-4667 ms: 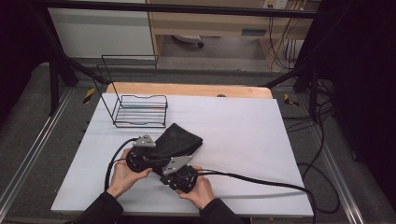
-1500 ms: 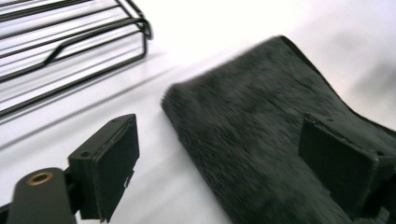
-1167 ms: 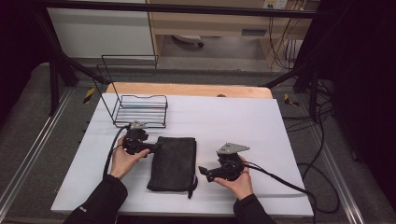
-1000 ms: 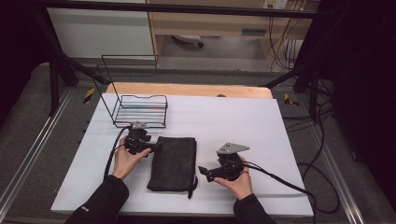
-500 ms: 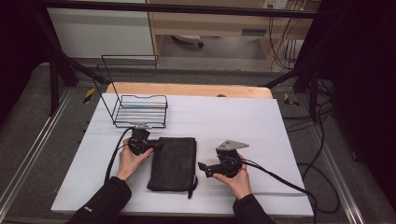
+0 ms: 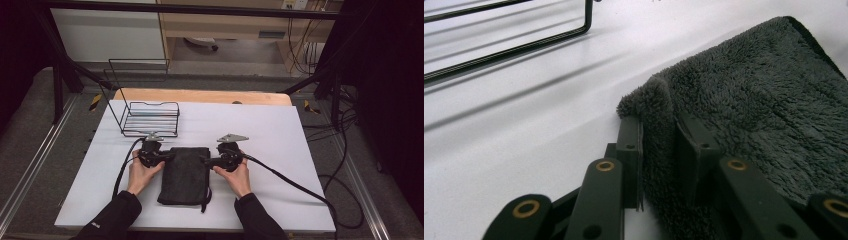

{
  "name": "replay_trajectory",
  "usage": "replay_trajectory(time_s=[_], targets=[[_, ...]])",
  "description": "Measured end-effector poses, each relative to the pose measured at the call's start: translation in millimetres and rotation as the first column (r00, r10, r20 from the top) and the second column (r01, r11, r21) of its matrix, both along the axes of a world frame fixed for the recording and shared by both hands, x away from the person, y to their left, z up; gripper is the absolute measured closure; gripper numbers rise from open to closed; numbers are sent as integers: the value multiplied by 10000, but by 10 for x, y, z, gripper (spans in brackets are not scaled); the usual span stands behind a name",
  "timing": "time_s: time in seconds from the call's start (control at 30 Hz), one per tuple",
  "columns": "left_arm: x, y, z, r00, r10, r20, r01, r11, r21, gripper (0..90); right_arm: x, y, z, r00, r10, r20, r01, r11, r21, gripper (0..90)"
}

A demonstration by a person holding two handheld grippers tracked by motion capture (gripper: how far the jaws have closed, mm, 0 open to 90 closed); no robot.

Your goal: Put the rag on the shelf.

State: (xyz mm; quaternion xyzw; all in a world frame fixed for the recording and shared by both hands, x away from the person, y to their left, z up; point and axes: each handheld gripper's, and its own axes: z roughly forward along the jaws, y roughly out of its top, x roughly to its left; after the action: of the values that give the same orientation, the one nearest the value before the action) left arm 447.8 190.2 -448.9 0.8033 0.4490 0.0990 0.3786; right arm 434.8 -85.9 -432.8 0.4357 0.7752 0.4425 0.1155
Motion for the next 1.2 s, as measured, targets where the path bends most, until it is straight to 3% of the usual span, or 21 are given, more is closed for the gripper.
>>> replay_trajectory(time_s=[0.07, 0.27, 0.53, 0.8, 1.0, 1.2], targets=[[0, 2, -1, 10000, -27, 14, 27, 10000, 2, 731, 67, 35, -65, 9998, -125, -156, 127, 9999, 117, 211], [-3, -3, -2, 10000, -58, 78, 58, 10000, 36, 730, 174, 76, -236, 9973, -199, -711, 179, 9994, -293, 321], [0, 6, -7, 9999, -135, 97, 135, 9999, -6, 729, 133, 100, -240, 9959, -50, -907, 47, 10000, -30, 489], [2, 11, -7, 9999, -143, 80, 143, 9999, -53, 730, 145, 95, -229, 9878, 105, -1557, -50, 9994, 353, 658], [0, 33, 4, 9996, -266, 24, 266, 9995, -157, 783, 179, 73, -205, 9824, 250, -1852, -128, 9977, 668, 799], [0, 64, 32, 9997, -218, -57, 215, 9988, -450, 808, 185, 63, -180, 9804, 339, -1943, -187, 9967, 793, 824]])
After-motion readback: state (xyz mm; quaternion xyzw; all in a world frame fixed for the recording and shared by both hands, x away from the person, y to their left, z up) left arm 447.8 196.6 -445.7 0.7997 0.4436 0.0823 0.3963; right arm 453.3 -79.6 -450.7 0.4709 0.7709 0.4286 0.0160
